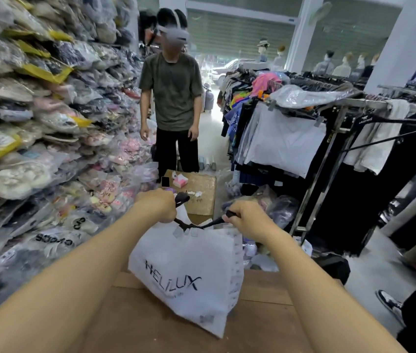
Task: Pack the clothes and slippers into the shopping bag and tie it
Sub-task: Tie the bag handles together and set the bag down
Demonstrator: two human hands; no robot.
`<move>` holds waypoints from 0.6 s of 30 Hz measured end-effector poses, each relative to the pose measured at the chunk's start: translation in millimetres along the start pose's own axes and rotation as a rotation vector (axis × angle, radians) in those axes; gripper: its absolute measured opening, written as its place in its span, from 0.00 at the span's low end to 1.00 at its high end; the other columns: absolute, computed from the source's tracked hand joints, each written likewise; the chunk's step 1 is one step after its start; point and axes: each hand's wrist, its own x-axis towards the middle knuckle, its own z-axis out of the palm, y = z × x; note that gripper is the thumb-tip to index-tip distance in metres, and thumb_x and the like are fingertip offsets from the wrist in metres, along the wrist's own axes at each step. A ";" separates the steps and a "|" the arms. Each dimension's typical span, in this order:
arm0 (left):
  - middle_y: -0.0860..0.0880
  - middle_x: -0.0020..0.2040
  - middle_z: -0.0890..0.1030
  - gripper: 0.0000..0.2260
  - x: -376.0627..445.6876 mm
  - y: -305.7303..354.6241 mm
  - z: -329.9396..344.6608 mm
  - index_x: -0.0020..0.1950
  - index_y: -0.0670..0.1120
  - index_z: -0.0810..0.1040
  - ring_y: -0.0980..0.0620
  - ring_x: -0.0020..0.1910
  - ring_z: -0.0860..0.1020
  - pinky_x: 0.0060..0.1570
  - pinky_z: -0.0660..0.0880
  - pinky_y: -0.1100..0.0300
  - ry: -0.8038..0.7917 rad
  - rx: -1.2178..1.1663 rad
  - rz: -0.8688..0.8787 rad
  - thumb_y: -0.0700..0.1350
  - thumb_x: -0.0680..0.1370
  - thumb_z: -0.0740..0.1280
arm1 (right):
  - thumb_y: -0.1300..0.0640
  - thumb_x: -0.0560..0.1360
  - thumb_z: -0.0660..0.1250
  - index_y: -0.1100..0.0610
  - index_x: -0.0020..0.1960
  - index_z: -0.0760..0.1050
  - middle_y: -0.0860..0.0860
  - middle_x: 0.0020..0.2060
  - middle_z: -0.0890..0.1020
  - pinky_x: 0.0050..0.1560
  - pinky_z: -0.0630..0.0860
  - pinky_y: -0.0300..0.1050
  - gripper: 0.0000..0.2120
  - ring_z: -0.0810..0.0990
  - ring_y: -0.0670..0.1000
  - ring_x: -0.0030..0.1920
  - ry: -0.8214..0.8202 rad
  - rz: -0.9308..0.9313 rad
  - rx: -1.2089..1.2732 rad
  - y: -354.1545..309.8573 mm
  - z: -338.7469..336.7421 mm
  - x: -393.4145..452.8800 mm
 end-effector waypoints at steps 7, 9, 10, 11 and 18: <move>0.44 0.60 0.78 0.17 -9.6 -14.6 12.7 0.62 0.45 0.74 0.42 0.61 0.75 0.52 0.67 0.51 0.174 0.000 0.034 0.55 0.81 0.59 | 0.53 0.80 0.67 0.55 0.29 0.64 0.50 0.29 0.69 0.30 0.60 0.44 0.23 0.67 0.49 0.30 -0.088 -0.030 -0.104 -12.6 5.3 13.0; 0.45 0.63 0.76 0.18 -10.0 -24.1 23.2 0.64 0.45 0.74 0.42 0.65 0.70 0.60 0.66 0.49 0.165 0.036 0.028 0.55 0.80 0.60 | 0.51 0.79 0.67 0.53 0.27 0.64 0.49 0.27 0.69 0.29 0.59 0.44 0.23 0.68 0.50 0.30 -0.103 -0.014 -0.155 -10.5 3.0 12.3; 0.46 0.64 0.74 0.18 -10.4 -29.2 29.5 0.64 0.46 0.75 0.43 0.67 0.67 0.65 0.64 0.48 0.144 0.052 0.014 0.55 0.80 0.60 | 0.50 0.79 0.66 0.52 0.27 0.64 0.49 0.27 0.70 0.29 0.59 0.44 0.24 0.68 0.51 0.31 -0.113 -0.011 -0.204 -9.5 2.4 11.6; 0.46 0.66 0.74 0.17 -11.2 -33.0 34.2 0.63 0.47 0.76 0.43 0.69 0.65 0.68 0.62 0.47 0.116 0.057 -0.005 0.55 0.80 0.60 | 0.49 0.79 0.66 0.51 0.27 0.64 0.49 0.27 0.70 0.29 0.59 0.44 0.24 0.69 0.51 0.32 -0.130 -0.007 -0.249 -8.9 2.0 10.2; 0.46 0.45 0.79 0.15 -11.6 -26.2 11.8 0.38 0.48 0.78 0.44 0.50 0.76 0.53 0.70 0.50 0.024 -0.424 0.160 0.54 0.81 0.61 | 0.51 0.80 0.66 0.52 0.37 0.78 0.48 0.32 0.78 0.32 0.69 0.39 0.13 0.74 0.48 0.33 -0.063 0.077 0.064 -20.4 -9.5 14.3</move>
